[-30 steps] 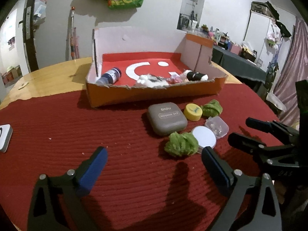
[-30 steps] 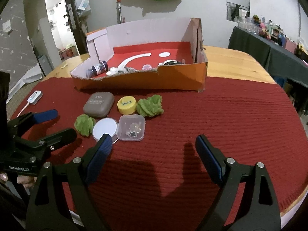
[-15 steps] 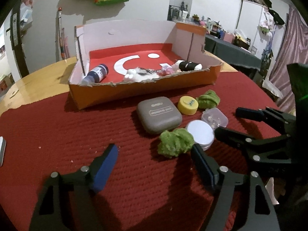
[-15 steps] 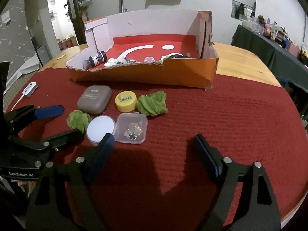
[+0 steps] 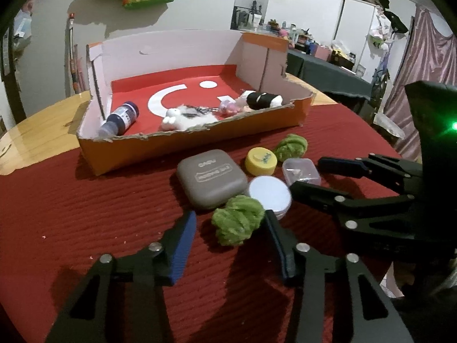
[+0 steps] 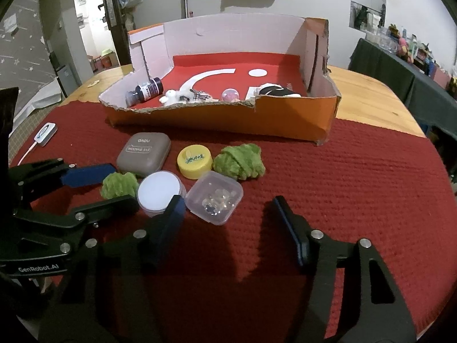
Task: Organize objects
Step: 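Grasp the green fuzzy ball with the left tool while the right tool grasps the clear plastic box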
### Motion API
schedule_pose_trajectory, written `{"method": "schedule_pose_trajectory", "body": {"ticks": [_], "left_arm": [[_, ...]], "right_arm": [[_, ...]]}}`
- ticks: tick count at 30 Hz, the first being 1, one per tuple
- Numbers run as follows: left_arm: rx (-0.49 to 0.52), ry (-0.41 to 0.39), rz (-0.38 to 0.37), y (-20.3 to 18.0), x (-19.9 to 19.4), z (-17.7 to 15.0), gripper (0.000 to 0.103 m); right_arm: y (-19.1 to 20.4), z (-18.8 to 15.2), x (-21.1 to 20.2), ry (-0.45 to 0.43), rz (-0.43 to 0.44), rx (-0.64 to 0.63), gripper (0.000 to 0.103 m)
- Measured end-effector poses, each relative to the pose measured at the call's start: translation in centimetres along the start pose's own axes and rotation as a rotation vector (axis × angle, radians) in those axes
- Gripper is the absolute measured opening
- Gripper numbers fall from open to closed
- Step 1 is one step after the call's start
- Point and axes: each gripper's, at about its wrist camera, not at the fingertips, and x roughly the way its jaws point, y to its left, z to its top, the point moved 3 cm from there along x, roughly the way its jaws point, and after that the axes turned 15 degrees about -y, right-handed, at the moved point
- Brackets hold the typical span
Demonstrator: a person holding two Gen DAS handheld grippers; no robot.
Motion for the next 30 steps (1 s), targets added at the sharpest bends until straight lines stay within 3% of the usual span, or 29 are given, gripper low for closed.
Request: {"method": "schedule_pose_trajectory", "body": {"ticks": [3,4,6,30], "left_arm": [[-0.004,0.002,-0.015,-0.1,0.1,0.1,0.042],[-0.007,0.002,-0.021,-0.1,0.1,0.1,0.034],[-0.014,0.003,-0.03,-0.1,0.2,0.1,0.033],[-0.004,-0.062,-0.027,-0.2,-2.0,1.4,0.032]], "right_arm": [[0.2,0.2,0.2,0.0,0.009,0.0,0.053],[0.2,0.2,0.3,-0.001,0.015,0.002,0.049],[0.4,0.3,0.4,-0.002,0.034,0.004,0.041],[1.2,1.6,-1.7,-0.054,0.063,-0.017,0.041]]}}
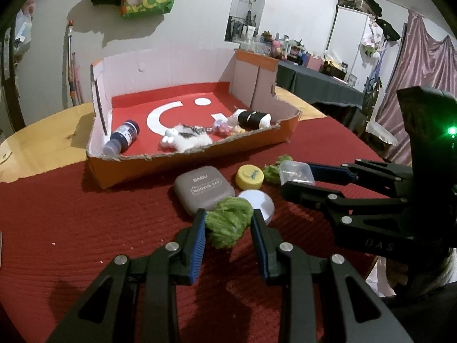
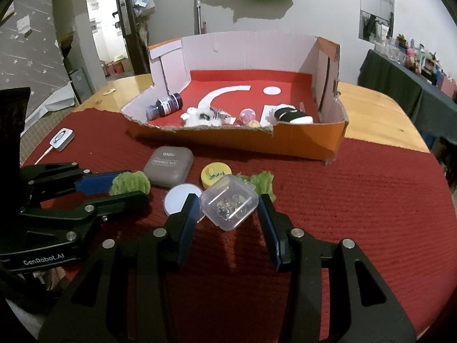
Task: Organize objects
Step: 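Grasp the green fuzzy ball with the left tool while the right tool grasps the clear plastic box, then carry the green ball and the clear box with both tools into the box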
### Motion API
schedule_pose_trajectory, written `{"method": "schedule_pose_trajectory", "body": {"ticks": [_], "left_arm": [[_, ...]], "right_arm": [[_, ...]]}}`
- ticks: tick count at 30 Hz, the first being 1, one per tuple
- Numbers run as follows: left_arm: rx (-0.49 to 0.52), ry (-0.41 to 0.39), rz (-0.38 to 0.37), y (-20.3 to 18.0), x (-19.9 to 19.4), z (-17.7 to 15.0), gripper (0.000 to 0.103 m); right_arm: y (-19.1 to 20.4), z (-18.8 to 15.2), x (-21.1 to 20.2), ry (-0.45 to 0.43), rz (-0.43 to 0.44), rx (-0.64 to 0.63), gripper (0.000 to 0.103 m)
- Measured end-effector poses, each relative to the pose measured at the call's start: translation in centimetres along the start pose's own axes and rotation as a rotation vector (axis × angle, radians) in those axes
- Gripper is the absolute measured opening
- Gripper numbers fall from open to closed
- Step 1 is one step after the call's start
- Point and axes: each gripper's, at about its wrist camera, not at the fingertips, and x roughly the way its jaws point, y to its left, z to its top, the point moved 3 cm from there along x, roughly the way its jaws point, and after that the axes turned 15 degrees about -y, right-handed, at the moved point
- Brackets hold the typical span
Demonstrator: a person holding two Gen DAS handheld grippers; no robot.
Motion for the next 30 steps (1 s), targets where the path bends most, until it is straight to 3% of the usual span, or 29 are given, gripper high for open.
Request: {"method": "schedule_pose_trajectory", "body": {"ticks": [30], "left_arm": [[0.016,-0.052,0.018,0.8,-0.4,3.5,0.032]], "right_arm": [[-0.1,3.6,-0.1,-0.052,0.035,-0.01,0.041]]}}
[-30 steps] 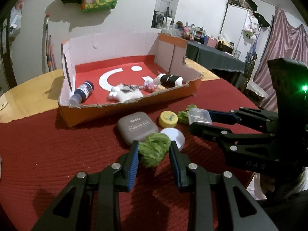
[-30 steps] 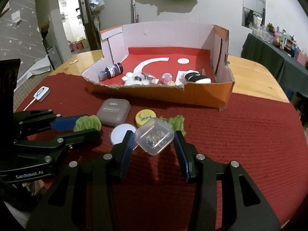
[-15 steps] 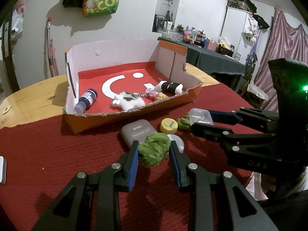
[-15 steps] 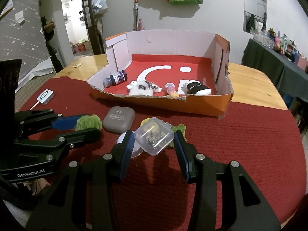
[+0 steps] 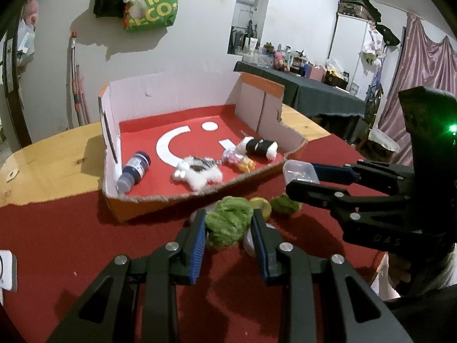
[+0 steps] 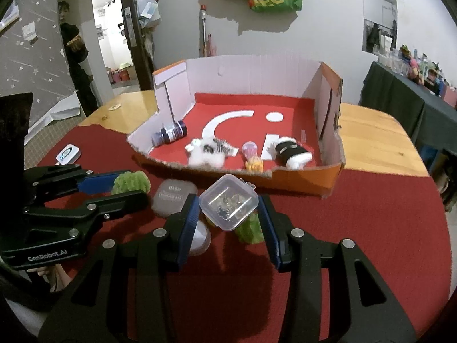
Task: Organize objects
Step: 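Carry the green ball and the clear box with both tools into the box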
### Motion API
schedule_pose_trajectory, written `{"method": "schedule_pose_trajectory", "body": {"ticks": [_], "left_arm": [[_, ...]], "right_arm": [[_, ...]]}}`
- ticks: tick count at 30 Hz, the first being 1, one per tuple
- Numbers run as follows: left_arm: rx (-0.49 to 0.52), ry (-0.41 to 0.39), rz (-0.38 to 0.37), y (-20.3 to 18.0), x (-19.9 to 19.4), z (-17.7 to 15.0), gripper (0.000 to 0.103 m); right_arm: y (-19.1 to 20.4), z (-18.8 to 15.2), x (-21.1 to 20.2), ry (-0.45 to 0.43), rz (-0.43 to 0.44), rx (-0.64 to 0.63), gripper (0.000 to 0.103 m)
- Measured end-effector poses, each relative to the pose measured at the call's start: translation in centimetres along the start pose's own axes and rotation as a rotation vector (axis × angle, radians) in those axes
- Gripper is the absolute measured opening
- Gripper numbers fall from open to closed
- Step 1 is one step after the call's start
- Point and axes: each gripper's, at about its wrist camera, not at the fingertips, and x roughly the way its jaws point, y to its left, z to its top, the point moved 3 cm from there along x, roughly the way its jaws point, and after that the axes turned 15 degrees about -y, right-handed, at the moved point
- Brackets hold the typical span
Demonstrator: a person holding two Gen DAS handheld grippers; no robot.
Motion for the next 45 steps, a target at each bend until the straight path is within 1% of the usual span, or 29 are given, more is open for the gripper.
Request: {"method": "schedule_pose_trajectory", "body": {"ticks": [10,15,19,22,27,30,33,38,45], "left_arm": [[0.012,-0.007,0.006,1.4,1.8,3.2,0.032],[0.034,-0.01,0.011,2.0,3.3,5.1,0.032],[0.05,0.009,0.008,2.6,5.2,6.4,0.032],[0.053,0.044,0.006,3.3,7.1,6.7,0.032],[0.041,0.106,-0.002,4.5,10.0,7.0,0.032],[0.067,0.128,0.006,4.9,11.3,6.9,0.032],[0.073,0.17,0.005,5.4,12.7,6.3,0.032],[0.086,0.208,0.007,6.0,14.1,5.6,0.032],[0.089,0.258,-0.003,6.6,15.6,5.0,0.032]], "right_arm": [[-0.7,3.5,1.7,-0.029,0.005,-0.028,0.041],[-1.4,5.3,3.5,-0.017,0.027,-0.036,0.041],[-1.9,6.5,5.5,0.001,0.019,-0.07,0.041],[-2.3,6.9,7.2,0.034,0.021,-0.093,0.041],[-2.9,6.8,10.5,0.12,0.029,-0.126,0.041],[-3.2,6.5,12.1,0.174,0.043,-0.14,0.041],[-3.5,6.1,13.6,0.226,0.058,-0.143,0.041],[-4.0,5.7,15.6,0.29,0.057,-0.155,0.041],[-4.3,5.0,17.1,0.351,0.065,-0.16,0.041]]}}
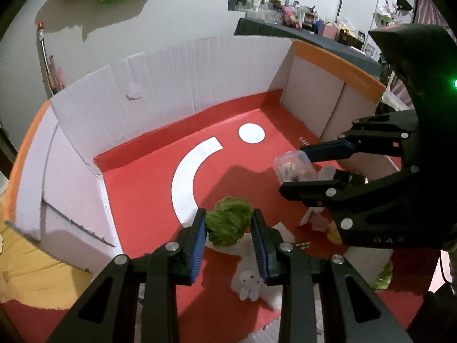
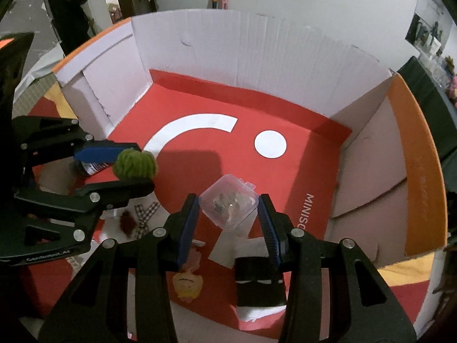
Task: Organize objects
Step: 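Carry the green ball and the clear box with both tools into the box, then lower the green ball and clear box onto the box floor and open both tools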
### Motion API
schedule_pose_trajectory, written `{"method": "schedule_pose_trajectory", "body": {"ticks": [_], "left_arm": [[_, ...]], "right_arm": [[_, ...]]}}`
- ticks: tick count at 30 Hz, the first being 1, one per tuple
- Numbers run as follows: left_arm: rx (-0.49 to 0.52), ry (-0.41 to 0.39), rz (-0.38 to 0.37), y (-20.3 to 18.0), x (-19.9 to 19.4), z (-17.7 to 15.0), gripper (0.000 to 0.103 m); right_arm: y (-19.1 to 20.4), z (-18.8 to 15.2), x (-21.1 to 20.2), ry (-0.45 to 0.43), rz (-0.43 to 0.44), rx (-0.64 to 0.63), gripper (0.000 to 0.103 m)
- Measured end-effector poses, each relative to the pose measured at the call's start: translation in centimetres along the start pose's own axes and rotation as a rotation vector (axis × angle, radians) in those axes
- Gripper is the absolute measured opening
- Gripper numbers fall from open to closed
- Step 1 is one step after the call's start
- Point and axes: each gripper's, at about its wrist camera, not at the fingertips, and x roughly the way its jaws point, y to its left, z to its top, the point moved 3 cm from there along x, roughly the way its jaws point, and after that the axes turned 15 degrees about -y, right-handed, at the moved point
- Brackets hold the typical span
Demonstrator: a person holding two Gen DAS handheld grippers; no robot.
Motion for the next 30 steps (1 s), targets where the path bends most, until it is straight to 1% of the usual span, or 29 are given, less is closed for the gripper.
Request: {"method": "schedule_pose_trajectory", "body": {"ticks": [5,10,14,27,30], "left_arm": [[0.004,0.027,-0.005,0.0,0.7,-0.2,0.032],[-0.013,0.062,-0.021,0.3,1.2,-0.4,0.032],[-0.012,0.073,-0.022,0.3,1.1,-0.4,0.033],[-0.02,0.082,-0.012,0.3,1.1,-0.4,0.034],[-0.025,0.082,-0.012,0.2,1.4,-0.3,0.038]], "right_arm": [[-0.2,-0.2,0.9,0.046,0.026,0.015,0.041],[-0.4,-0.4,1.4,0.069,0.036,0.028,0.041],[-0.4,-0.7,1.4,0.086,0.041,0.03,0.041],[-0.4,-1.2,1.0,0.091,0.041,0.034,0.042],[-0.2,-1.2,1.0,0.092,0.042,0.04,0.042]]}}
